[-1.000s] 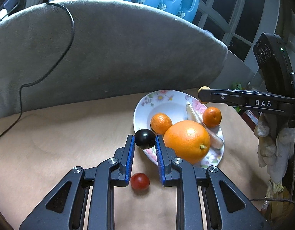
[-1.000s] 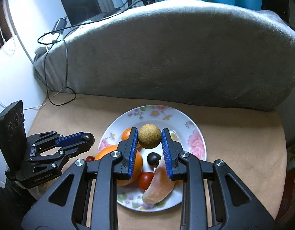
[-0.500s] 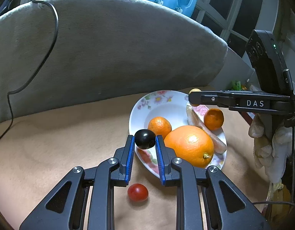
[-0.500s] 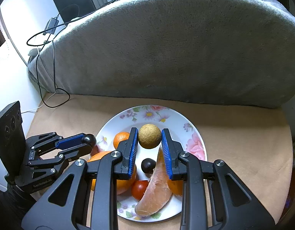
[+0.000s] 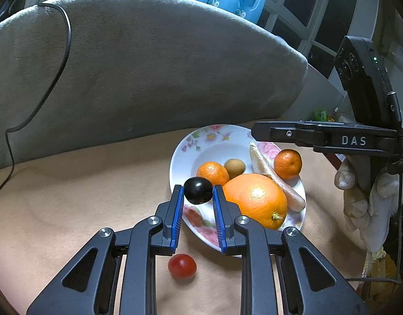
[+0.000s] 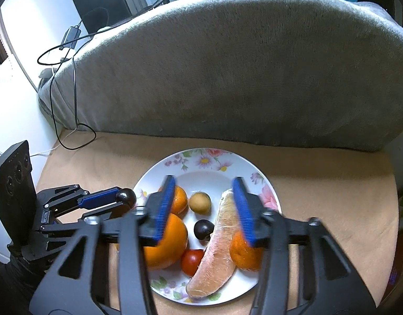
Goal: Organize fruits
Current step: 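Open both grippers over the plate, releasing the brown fruit and the grape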
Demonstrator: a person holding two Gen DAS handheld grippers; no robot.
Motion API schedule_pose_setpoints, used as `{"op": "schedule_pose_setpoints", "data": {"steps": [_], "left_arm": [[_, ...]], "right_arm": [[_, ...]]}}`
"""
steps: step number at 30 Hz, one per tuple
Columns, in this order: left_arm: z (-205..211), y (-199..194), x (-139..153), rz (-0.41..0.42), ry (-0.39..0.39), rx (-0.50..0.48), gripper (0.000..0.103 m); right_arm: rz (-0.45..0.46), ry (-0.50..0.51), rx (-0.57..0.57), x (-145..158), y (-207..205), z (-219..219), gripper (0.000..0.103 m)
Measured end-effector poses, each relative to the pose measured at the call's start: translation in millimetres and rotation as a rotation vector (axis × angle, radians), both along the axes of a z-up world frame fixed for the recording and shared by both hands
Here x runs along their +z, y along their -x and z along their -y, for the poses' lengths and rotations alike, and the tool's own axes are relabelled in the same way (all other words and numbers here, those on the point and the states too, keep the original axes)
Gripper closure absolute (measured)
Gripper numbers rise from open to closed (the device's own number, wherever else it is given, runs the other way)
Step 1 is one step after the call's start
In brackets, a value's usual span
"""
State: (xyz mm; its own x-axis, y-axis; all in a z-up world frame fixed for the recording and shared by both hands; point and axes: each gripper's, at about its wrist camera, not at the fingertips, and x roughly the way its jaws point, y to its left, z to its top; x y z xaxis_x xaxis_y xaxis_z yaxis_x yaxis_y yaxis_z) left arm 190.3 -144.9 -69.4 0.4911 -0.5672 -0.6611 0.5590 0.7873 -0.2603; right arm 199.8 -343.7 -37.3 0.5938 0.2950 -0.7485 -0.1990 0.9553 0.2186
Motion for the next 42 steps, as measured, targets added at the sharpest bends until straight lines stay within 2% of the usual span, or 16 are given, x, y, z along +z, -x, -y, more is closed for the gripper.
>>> {"op": "schedule_pose_setpoints", "data": {"steps": [2,4,6,11,15,16,18,22,24,42], "left_arm": [[-0.3,0.2,0.1,0.001,0.001,0.001,0.081],[-0.2,0.9,0.9,0.004,0.004,0.002,0.07],[0.3,0.7,2.3,0.007,0.006,0.005,0.067],[-1.5,-0.1,3.3,0.012,0.005,0.012,0.056],[-2.0,1.0,5.5,0.019,0.01,0.019,0.04],[-1.8,1.5,5.8,0.019,0.012,0.016,0.039],[-1.2,4.3,7.6,0.03,0.006,0.015,0.031],[1.7,11.7,12.1,0.061,-0.024,0.011,0.029],[3.6,14.9,14.5,0.078,-0.039,0.013,0.024],[-8.7,50.5,33.5,0.135,-0.066,0.049,0.024]], "right_arm": [[0.002,-0.002,0.001,0.9,0.3,0.2,0.051],[0.008,0.005,-0.001,1.7,0.9,0.4,0.046],[0.021,0.011,-0.004,3.2,1.8,0.7,0.03],[0.031,0.014,-0.007,5.3,2.3,0.2,0.025],[0.041,0.028,-0.009,7.2,3.0,-1.6,0.012],[0.044,0.031,-0.01,7.9,3.2,-1.9,0.012],[0.046,0.038,-0.012,9.3,3.5,-3.2,0.012],[0.051,0.054,-0.016,11.3,5.3,-6.5,0.012],[0.053,0.06,-0.019,12.8,7.4,-8.6,0.012],[0.096,0.069,-0.002,31.4,33.8,-21.2,0.012]]}}
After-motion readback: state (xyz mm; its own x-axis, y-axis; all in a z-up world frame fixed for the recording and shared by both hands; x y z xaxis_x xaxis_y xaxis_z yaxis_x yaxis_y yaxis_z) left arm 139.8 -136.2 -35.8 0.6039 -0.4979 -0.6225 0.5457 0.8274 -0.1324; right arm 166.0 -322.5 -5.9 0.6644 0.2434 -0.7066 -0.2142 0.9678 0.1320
